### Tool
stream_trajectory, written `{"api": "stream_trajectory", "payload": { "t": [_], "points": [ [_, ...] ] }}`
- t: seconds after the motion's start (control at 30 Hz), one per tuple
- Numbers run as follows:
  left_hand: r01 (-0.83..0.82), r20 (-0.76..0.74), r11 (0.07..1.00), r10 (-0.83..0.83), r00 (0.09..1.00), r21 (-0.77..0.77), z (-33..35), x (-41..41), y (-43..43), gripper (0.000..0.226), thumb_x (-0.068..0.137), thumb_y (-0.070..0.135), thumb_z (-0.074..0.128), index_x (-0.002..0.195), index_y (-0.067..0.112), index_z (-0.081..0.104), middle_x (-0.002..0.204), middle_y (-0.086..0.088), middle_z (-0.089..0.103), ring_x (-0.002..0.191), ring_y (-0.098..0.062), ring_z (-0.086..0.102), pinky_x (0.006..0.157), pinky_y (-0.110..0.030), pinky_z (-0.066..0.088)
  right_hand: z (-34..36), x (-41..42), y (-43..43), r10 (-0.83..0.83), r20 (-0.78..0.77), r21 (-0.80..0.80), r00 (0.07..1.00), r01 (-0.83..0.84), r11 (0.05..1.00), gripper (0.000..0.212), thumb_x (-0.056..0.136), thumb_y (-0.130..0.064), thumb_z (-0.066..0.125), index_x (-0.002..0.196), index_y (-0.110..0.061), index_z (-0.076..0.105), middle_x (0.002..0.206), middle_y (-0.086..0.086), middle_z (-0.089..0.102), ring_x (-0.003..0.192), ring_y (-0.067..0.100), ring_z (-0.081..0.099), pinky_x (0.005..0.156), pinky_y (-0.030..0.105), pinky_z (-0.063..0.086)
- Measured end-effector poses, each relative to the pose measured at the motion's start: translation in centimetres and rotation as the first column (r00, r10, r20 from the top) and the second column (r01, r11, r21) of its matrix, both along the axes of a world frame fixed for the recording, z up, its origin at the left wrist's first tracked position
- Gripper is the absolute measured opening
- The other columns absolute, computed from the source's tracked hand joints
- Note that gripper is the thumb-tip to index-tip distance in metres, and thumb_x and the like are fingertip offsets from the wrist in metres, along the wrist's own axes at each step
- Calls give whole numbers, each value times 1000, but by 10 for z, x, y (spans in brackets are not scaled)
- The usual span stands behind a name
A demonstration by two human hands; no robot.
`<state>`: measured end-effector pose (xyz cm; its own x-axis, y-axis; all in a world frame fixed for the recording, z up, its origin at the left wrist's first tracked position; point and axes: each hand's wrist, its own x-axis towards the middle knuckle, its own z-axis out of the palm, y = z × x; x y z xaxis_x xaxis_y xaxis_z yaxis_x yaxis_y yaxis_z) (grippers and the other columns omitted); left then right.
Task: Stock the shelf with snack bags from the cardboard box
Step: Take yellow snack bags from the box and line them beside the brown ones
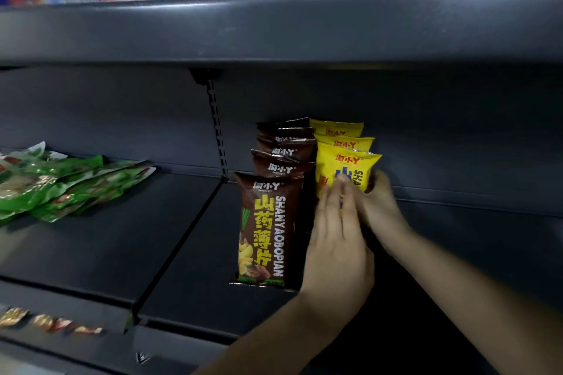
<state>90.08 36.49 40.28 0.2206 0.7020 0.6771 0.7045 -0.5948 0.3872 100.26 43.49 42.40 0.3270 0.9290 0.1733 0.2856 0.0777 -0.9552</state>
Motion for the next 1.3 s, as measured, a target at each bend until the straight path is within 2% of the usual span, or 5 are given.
{"api": "stream_trajectory", "payload": {
  "t": [0.23,0.43,0.7,1.07,1.3],
  "points": [
    [0,99,949,-33,995,317,55,-93,8,40,78,10,46,117,3,48,122,-17,51,118,-26,44,102,-35,37,33,-16,-39,-167,275,417,947,39,908,24,92,-7,56,115,-12,55,115,-2,42,110,15,51,99,28,42],
    [56,503,894,197,842,-445,51,-123,58,46,100,44,27,138,22,39,139,2,44,129,-12,39,107,-32,30,42,-66,-41,334,19,60,943,-334,941,15,99,-33,46,113,-32,49,106,-19,56,101,-9,54,78,0,37],
    [230,687,900,98,720,-370,33,-97,62,54,96,51,18,143,31,35,138,12,46,128,-4,42,105,-25,33,38,-87,-26,345,-254,65,904,-340,938,53,92,-49,54,140,-33,39,134,-14,53,121,8,53,107,35,42],
    [401,375,751,-218,901,-525,-23,-145,25,104,68,80,51,147,39,-4,154,21,14,141,5,16,118,-35,22,-10,-74,-68,594,64,-18,802,-594,804,71,73,7,77,123,-25,39,112,-18,54,96,-20,57,78,2,43],
    [334,220,729,-252,942,-597,-14,-151,39,144,47,59,85,143,44,-20,152,17,17,138,3,25,112,-38,35,-22,-77,-54,351,451,-9,821,-389,921,87,66,-40,84,135,-37,30,123,-10,38,115,-4,36,89,1,27]
  ]
}}
